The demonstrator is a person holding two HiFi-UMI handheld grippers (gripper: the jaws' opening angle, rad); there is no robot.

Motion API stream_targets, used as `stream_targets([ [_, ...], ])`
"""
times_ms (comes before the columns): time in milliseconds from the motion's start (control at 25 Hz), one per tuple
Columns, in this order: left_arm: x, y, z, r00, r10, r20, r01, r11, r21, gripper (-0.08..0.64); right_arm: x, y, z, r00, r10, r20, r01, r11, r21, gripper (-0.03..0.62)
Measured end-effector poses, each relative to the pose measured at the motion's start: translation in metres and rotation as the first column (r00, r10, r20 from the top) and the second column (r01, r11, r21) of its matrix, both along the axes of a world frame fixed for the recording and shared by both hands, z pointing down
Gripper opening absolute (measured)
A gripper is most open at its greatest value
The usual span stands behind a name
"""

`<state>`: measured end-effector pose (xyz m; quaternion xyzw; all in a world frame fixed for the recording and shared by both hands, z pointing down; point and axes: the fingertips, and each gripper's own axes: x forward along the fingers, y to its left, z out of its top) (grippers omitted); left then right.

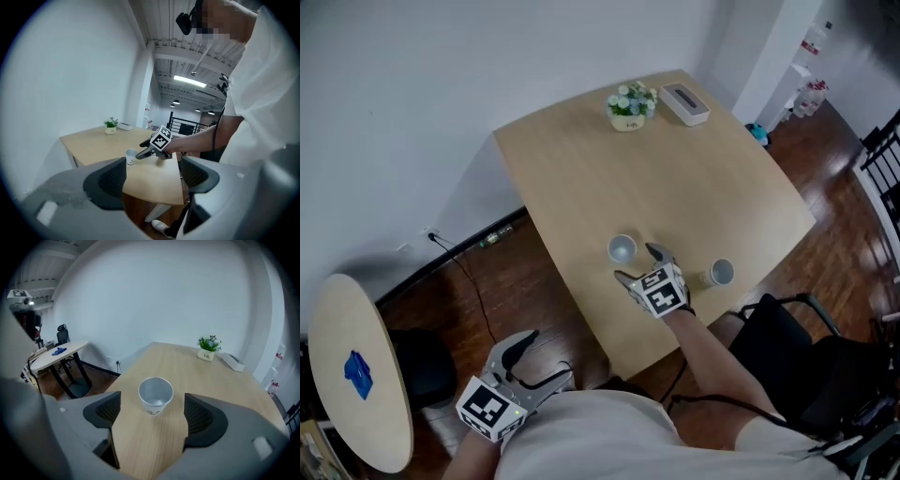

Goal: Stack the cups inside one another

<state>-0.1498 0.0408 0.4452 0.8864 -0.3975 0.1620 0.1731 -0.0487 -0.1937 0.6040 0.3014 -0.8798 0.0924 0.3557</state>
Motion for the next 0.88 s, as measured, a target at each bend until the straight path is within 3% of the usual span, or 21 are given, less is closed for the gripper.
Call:
stream_targets([
  [240,-0.049,0.022,0.007,0.991,-0.134,0.028,0.135,0.991,-0.022,0.385,-0.028,-0.037,0.043,0.999,0.024,-0.043,-0.025,0.999,-0.025,0.419],
  [400,-0.061,0.026,0.004,0.987,-0.157,0.032,0.158,0.987,-0.021,0.385,-0.032,-0.042,0.041,0.998,0.030,-0.049,-0.032,0.999,-0.023,0.379],
  [640,-0.050,0.007,0.005,0.996,-0.085,0.014,0.085,0.996,-0.002,0.385,-0.028,-0.030,0.015,1.000,0.018,-0.012,-0.018,0.999,-0.026,0.376],
  [880,-0.001,-0.026,0.004,0.997,0.068,-0.025,-0.067,0.997,0.024,0.385,0.033,-0.028,-0.033,0.996,0.083,0.017,-0.083,0.996,0.009,0.374],
])
